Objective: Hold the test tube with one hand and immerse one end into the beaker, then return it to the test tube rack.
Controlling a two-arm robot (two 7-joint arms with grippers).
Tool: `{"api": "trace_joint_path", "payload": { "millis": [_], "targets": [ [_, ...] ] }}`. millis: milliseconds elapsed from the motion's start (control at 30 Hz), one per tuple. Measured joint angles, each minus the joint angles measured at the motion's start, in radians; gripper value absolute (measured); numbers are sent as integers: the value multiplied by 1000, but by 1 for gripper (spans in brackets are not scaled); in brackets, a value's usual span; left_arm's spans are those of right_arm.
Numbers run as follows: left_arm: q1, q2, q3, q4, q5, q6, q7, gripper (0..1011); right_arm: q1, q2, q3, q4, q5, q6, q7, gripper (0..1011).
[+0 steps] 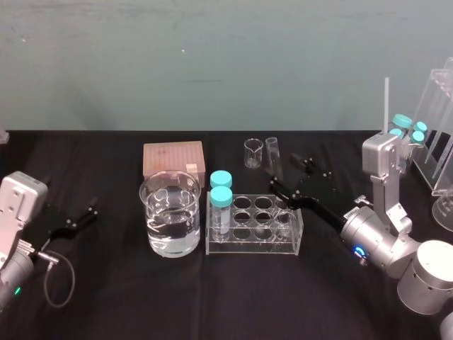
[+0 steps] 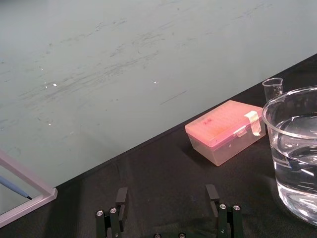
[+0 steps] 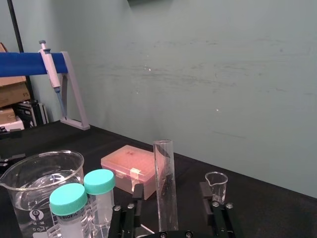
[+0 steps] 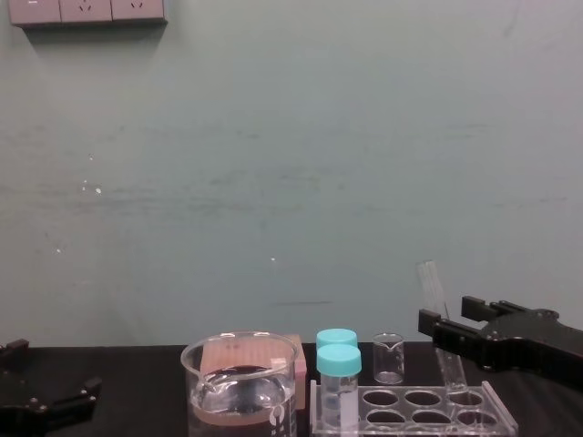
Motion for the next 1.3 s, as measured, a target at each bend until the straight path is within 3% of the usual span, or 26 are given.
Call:
{"api": "trace_joint_path", "payload": {
  "millis": [233, 367, 500, 700, 1033, 1300],
  "targets": [
    [0, 0, 0, 0, 0, 0, 0, 1000, -13, 4, 21, -35, 13, -16, -2, 944],
    [0, 0, 0, 0, 0, 0, 0, 1000, -31, 12, 46, -82, 22, -33, -17, 1003],
    [0, 0, 0, 0, 0, 0, 0, 1000, -67, 26, 100, -143, 13, -60, -71, 1000],
    [0, 0, 0, 0, 0, 0, 0, 1000, -128, 34, 155, -160, -41, -39, -172, 1000],
    [0, 0, 0, 0, 0, 0, 0, 1000, -164, 14, 173, -111, -88, 21, -221, 1000],
    [0, 0, 0, 0, 0, 0, 0, 1000, -164, 12, 174, -107, -92, 25, -223, 1000]
  ]
}}
